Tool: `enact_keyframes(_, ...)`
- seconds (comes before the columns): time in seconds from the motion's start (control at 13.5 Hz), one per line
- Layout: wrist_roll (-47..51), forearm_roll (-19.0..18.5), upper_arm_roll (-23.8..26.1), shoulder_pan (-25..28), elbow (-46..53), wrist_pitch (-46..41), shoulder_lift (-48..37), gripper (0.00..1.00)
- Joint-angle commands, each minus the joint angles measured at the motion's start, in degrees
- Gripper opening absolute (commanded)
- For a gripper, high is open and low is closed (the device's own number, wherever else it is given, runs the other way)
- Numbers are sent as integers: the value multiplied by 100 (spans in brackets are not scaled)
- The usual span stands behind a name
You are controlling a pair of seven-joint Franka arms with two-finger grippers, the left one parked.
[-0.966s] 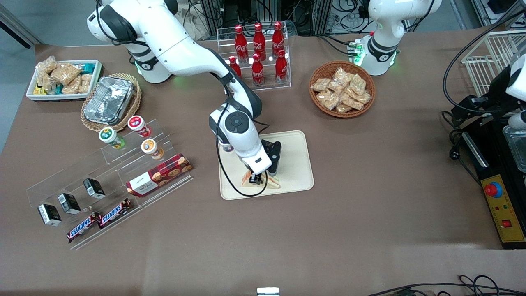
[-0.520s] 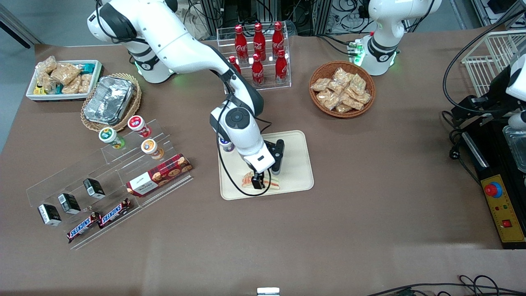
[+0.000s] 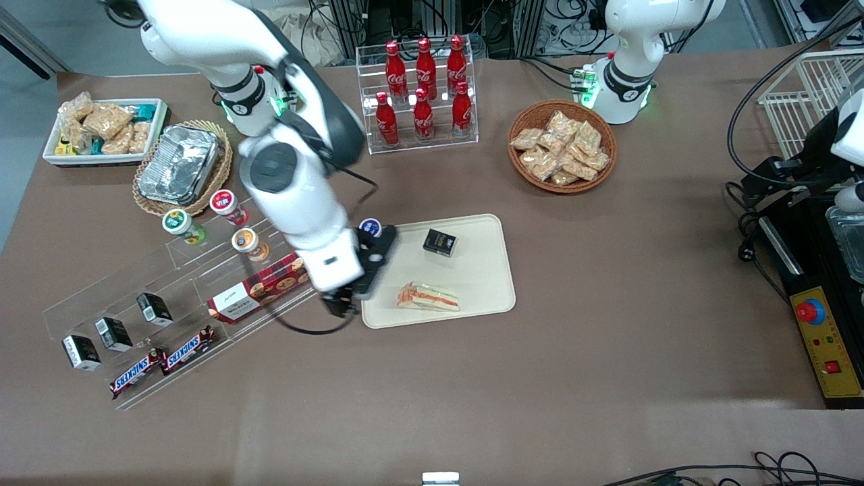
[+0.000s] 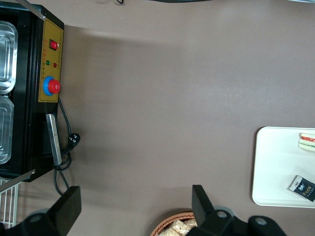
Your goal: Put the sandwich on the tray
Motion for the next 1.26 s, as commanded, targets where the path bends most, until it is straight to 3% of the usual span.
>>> enact_keyframes(0.0,700,109,46,-455,-163,-615,-534,99)
enact_keyframes(0.67,2223,-93,38,-2450,-216,-2243,-1396,99)
enact_keyframes(0.97,2426,-409,72,-3030,-357,-2507,-1861,99)
enact_keyframes(1.19,2696,-401,90,-3225,-532,-2770,-2161,98)
